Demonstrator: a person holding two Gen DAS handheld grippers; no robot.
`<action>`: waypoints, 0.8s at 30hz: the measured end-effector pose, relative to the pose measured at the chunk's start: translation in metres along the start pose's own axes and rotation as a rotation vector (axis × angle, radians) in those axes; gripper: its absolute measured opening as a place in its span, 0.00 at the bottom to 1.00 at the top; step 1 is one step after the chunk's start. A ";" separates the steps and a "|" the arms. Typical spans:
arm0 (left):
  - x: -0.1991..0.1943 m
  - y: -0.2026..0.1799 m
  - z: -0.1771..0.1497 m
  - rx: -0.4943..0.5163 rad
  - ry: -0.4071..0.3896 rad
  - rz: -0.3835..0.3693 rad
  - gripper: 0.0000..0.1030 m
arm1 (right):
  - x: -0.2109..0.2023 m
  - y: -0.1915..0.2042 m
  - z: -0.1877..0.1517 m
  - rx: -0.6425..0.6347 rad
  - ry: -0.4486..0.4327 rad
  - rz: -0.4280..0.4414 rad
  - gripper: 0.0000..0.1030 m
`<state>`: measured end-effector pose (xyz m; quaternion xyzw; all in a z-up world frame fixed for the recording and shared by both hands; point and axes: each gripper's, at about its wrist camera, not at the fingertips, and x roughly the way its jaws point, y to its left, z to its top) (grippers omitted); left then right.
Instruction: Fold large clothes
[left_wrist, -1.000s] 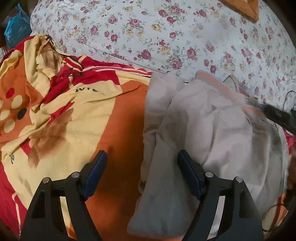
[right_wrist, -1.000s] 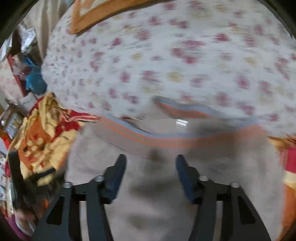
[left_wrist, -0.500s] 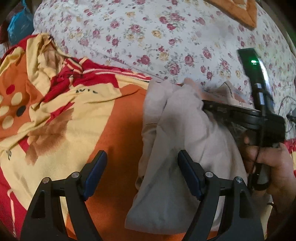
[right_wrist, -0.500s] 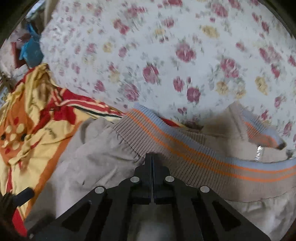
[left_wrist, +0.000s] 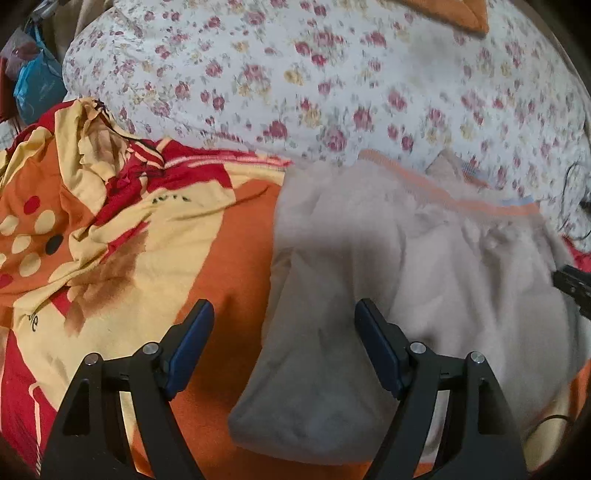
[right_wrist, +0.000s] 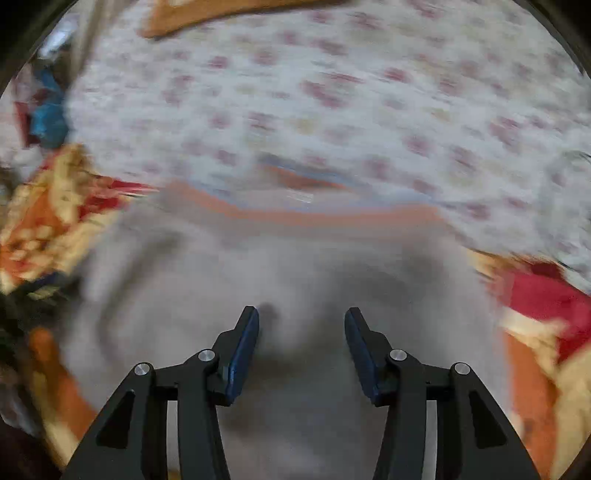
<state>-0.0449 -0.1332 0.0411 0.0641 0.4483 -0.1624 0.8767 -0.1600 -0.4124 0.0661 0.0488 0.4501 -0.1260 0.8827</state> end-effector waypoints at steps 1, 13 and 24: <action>0.006 -0.001 -0.002 0.001 0.011 0.010 0.77 | 0.007 -0.016 -0.007 0.000 0.018 -0.079 0.49; -0.028 0.001 -0.027 -0.053 -0.006 -0.005 0.81 | -0.054 -0.104 -0.059 0.249 -0.038 -0.081 0.75; -0.023 -0.006 -0.045 0.007 -0.009 0.041 0.81 | -0.045 -0.090 -0.103 0.208 0.018 -0.110 0.03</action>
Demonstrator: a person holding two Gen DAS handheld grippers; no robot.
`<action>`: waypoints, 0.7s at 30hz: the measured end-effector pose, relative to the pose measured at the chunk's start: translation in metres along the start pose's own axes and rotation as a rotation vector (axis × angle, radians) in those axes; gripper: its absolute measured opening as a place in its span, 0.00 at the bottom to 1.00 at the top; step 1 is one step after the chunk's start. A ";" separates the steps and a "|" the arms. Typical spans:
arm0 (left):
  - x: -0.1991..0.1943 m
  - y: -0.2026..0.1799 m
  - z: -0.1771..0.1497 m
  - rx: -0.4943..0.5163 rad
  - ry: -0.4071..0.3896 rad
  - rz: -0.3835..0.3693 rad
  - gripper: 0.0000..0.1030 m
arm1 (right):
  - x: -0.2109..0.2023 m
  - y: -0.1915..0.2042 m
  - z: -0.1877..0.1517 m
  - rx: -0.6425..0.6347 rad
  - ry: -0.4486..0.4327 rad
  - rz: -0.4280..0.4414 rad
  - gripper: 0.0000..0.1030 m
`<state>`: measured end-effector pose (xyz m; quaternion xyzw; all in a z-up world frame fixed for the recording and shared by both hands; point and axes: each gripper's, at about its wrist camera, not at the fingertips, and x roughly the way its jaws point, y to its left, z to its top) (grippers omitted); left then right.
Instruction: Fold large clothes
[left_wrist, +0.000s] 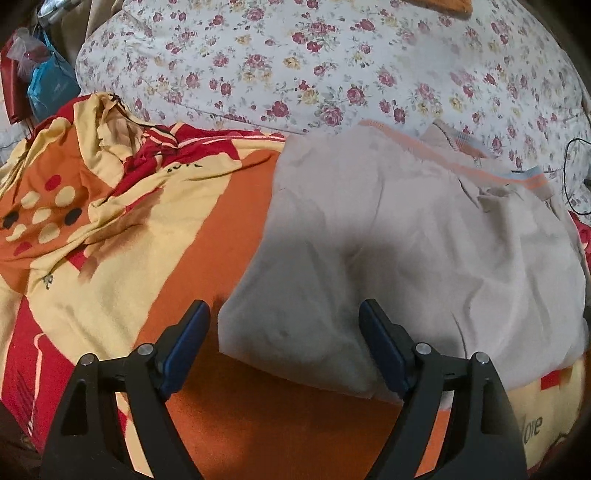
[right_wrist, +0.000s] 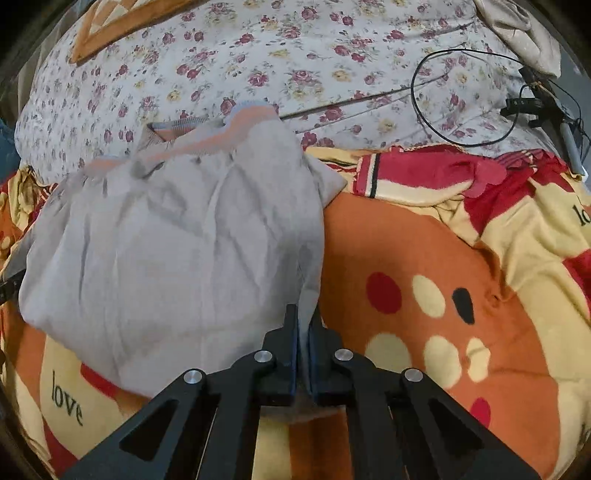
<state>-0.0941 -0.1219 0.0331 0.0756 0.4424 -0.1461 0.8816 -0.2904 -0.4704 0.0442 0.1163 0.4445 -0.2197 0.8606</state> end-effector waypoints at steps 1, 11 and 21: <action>0.000 0.001 -0.001 0.000 -0.001 -0.003 0.81 | -0.004 -0.003 0.000 0.024 0.001 0.009 0.03; -0.010 0.004 -0.001 0.008 -0.039 0.005 0.81 | -0.049 0.013 0.004 0.047 -0.080 0.099 0.30; -0.008 0.007 0.000 0.020 -0.062 0.024 0.81 | 0.003 0.046 0.008 -0.007 0.035 0.060 0.43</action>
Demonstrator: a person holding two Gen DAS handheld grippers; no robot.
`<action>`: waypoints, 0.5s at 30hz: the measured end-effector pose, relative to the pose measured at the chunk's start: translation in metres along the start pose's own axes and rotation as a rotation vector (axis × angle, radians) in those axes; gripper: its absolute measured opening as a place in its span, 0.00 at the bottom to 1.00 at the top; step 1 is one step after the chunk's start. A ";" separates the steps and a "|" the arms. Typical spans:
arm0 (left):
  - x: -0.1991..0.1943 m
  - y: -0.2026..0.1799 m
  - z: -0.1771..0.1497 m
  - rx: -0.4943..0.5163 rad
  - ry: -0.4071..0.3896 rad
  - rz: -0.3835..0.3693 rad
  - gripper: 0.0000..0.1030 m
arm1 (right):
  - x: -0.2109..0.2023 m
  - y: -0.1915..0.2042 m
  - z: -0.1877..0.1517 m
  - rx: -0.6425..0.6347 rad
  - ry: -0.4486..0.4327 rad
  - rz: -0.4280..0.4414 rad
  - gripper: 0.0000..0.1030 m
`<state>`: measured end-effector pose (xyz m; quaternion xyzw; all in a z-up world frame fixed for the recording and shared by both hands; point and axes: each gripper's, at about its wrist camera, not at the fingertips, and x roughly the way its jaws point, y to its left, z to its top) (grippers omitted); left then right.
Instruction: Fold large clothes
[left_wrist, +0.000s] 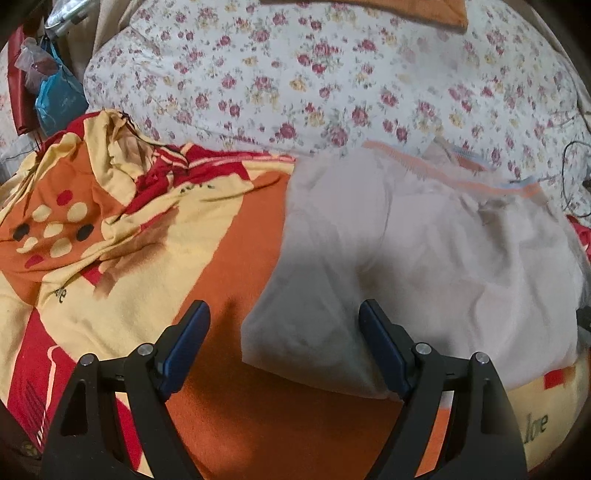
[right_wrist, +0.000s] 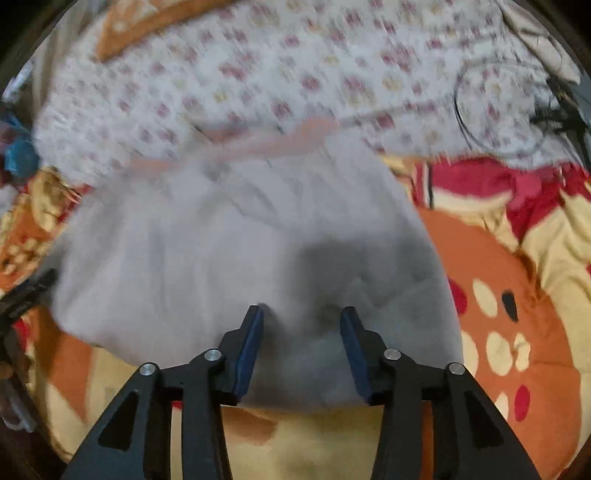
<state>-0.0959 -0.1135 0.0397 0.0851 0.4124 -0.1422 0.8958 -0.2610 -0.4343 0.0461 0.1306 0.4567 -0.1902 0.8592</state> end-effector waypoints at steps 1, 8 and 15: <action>0.002 0.000 -0.001 0.000 0.006 -0.001 0.81 | 0.006 -0.004 -0.002 0.008 0.015 0.005 0.43; 0.006 0.002 -0.003 -0.006 0.016 -0.009 0.81 | -0.014 0.001 -0.007 0.006 -0.017 0.030 0.48; -0.001 0.002 -0.004 -0.006 0.001 -0.008 0.81 | -0.029 0.030 -0.002 -0.032 -0.058 0.100 0.52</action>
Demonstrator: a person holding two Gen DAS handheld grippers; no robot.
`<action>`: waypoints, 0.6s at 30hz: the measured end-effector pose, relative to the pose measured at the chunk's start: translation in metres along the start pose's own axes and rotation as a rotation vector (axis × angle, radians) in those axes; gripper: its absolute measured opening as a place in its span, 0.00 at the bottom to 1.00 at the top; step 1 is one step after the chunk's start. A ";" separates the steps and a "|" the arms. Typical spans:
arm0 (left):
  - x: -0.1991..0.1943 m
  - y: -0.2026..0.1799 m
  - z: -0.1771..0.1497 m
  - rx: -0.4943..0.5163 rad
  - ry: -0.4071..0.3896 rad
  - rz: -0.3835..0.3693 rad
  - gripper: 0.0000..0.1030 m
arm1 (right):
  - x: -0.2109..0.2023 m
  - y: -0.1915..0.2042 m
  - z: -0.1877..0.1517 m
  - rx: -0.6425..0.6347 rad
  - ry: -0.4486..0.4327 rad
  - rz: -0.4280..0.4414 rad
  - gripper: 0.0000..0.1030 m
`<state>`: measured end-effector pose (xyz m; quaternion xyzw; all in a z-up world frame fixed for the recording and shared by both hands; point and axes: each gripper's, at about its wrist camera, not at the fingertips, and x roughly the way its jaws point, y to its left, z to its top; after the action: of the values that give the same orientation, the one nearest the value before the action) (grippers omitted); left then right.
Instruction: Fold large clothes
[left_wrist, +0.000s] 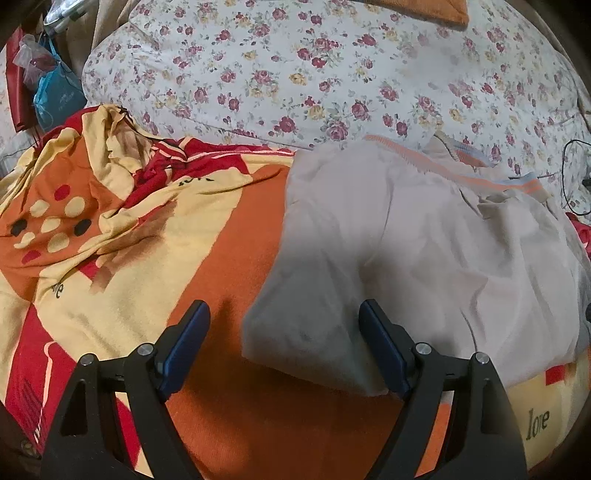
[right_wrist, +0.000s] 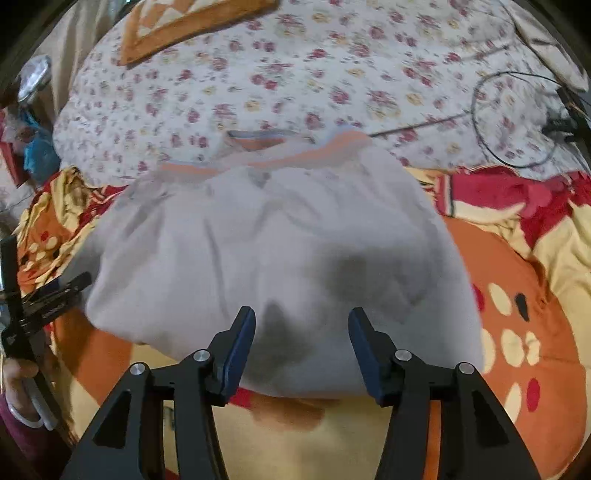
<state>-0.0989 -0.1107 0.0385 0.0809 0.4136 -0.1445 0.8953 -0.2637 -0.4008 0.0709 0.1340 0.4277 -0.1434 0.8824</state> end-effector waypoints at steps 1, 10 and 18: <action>-0.001 0.000 0.000 0.000 -0.002 0.001 0.81 | 0.001 0.006 0.002 -0.008 0.003 0.016 0.52; 0.000 0.004 0.000 -0.024 0.005 -0.006 0.81 | 0.017 0.045 0.016 -0.048 -0.002 0.061 0.52; 0.006 0.006 -0.001 -0.035 0.020 -0.012 0.81 | 0.053 0.062 0.026 -0.033 0.043 0.092 0.53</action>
<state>-0.0939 -0.1060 0.0330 0.0640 0.4254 -0.1419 0.8915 -0.1908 -0.3598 0.0512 0.1421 0.4424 -0.0928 0.8806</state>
